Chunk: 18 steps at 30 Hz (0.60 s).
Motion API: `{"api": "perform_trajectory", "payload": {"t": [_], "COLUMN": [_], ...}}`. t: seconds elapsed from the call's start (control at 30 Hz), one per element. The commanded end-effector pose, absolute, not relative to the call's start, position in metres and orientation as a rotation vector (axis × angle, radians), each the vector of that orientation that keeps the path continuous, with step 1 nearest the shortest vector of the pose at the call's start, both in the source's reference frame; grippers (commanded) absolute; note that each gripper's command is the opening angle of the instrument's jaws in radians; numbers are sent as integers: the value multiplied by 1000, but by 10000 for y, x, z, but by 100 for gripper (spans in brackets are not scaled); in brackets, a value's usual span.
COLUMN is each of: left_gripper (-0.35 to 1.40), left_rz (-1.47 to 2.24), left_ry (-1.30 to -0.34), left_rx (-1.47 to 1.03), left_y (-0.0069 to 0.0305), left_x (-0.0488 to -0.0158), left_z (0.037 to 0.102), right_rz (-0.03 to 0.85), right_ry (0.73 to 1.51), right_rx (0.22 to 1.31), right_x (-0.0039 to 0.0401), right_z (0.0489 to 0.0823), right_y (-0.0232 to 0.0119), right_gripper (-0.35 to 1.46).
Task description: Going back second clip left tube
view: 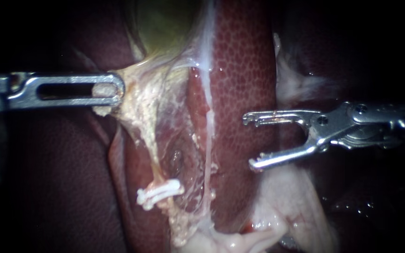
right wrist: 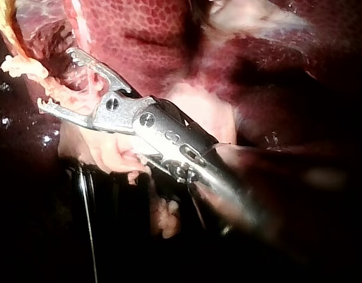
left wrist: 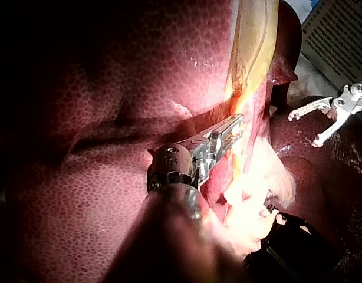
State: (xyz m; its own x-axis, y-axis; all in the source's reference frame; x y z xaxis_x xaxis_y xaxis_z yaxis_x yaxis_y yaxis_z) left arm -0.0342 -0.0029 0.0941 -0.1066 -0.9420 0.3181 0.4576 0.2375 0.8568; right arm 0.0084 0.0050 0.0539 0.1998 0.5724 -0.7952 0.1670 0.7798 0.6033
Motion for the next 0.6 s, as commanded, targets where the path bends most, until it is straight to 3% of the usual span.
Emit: {"api": "perform_trajectory", "payload": {"t": [0.03,0.6], "left_gripper": [-35,-35], "left_rz": [-1299,-1286], "left_ry": [-1112,-1073], "left_rx": [572,565], "left_y": [-29,-30], "left_x": [-343,-379], "left_z": [945,993], "right_rz": [315,316], "right_ry": [1366,1366], "right_rx": [664,660], "right_x": [85,85], "right_z": [539,538], "right_y": [49,45], "right_gripper": [60,60]}}
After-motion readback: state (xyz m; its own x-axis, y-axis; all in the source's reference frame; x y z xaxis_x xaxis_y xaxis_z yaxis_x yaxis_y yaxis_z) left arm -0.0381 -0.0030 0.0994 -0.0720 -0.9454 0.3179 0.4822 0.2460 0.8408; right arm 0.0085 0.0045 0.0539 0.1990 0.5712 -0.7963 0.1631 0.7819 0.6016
